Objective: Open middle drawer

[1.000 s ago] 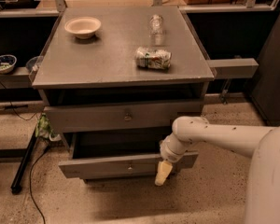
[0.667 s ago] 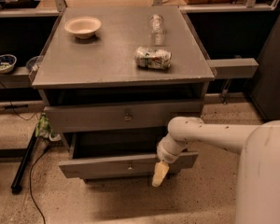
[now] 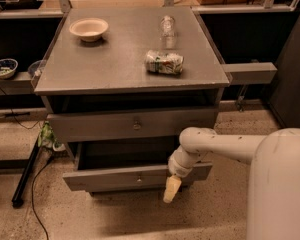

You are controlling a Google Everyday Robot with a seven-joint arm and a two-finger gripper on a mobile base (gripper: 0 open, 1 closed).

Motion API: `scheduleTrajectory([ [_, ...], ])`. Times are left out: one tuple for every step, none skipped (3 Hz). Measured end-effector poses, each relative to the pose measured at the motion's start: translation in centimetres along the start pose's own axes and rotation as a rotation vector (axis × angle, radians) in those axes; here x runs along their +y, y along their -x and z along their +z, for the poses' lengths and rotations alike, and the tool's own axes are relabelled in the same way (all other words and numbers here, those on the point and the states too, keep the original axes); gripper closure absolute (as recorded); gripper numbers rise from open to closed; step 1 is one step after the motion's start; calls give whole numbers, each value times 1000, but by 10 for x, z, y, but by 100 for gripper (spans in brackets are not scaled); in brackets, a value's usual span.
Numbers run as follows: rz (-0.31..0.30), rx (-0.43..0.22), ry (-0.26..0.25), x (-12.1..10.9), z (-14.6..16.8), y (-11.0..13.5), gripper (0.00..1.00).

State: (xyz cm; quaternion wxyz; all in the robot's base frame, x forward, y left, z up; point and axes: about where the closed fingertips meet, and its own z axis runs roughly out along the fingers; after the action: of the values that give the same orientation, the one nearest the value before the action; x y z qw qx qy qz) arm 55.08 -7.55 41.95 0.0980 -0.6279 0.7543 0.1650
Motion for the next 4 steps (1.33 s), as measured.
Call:
scheduleTrajectory([
  [0,0,0,0,0,0,27],
  [0,0,0,0,0,0,50],
  [0,0,0,0,0,0,81],
  [0,0,0,-2,-1,0,100],
])
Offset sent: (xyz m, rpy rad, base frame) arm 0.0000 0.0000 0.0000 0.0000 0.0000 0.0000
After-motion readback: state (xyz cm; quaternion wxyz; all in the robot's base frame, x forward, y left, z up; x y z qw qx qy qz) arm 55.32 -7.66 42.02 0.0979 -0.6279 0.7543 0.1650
